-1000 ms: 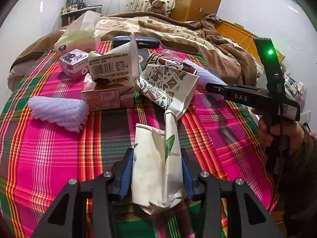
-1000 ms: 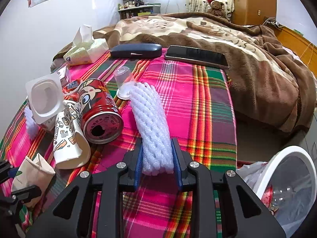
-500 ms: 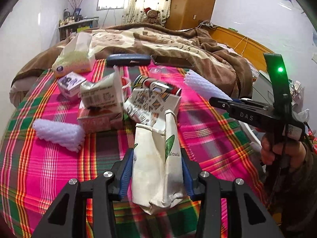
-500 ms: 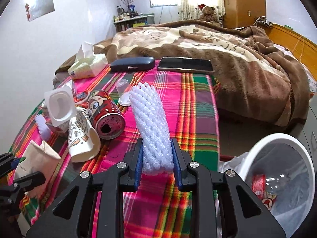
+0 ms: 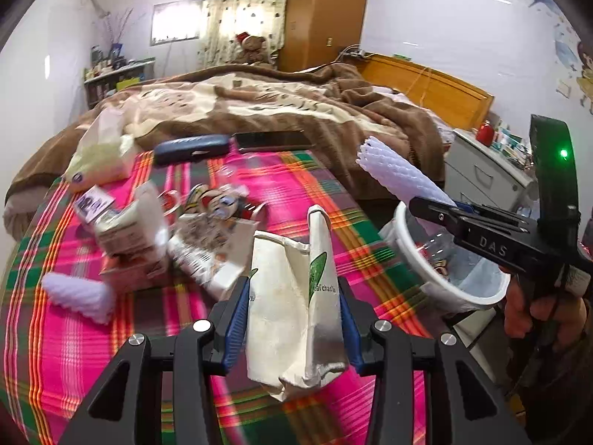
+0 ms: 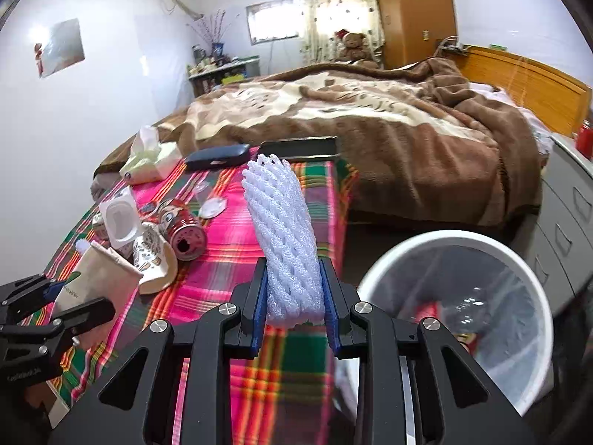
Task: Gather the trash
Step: 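Carry the foam net and paper bag over the wastebasket and release both, then move both grippers back from the wastebasket to the plaid cloth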
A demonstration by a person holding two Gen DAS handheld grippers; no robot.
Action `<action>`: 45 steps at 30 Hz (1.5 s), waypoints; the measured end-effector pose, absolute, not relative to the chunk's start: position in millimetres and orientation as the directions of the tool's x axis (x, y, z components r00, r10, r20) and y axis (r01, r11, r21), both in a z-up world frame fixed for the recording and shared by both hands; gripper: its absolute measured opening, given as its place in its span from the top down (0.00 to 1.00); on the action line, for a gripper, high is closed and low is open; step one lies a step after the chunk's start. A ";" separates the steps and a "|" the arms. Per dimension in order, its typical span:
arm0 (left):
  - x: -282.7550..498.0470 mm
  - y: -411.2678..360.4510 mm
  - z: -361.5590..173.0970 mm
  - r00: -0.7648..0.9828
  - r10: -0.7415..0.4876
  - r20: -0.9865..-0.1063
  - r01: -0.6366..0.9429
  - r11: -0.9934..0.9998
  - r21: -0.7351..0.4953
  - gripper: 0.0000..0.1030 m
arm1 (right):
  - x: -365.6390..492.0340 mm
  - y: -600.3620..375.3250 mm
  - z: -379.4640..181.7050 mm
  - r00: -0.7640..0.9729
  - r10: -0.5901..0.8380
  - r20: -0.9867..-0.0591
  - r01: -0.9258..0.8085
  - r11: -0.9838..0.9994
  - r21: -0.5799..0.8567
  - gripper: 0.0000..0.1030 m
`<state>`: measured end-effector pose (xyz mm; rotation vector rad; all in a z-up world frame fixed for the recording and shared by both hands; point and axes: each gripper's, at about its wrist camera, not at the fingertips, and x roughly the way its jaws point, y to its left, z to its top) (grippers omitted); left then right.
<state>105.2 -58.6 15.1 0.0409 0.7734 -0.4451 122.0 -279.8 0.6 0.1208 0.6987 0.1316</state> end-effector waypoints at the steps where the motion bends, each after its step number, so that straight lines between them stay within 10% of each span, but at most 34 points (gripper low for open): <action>1: 104.6 -64.9 16.9 0.625 -0.380 -0.682 0.414 0.902 -0.124 0.57 | 119.3 -283.8 1.7 0.761 0.154 -0.631 -0.069 0.985 0.157 0.74; 36: 120.8 -285.2 0.9 0.449 -0.557 -0.698 0.672 0.726 -0.147 0.49 | 74.8 -404.6 -36.8 0.662 -0.149 -0.734 0.322 0.941 0.100 0.72; 41: 127.7 -285.7 -4.2 0.443 -0.549 -0.708 0.660 0.735 -0.157 0.33 | 74.2 -408.1 -42.4 0.649 -0.134 -0.749 0.322 0.940 0.111 0.45; 45: 130.6 -280.9 -4.7 0.452 -0.541 -0.709 0.645 0.748 -0.160 0.27 | 68.5 -407.9 -40.2 0.656 -0.120 -0.745 0.314 0.941 0.125 0.43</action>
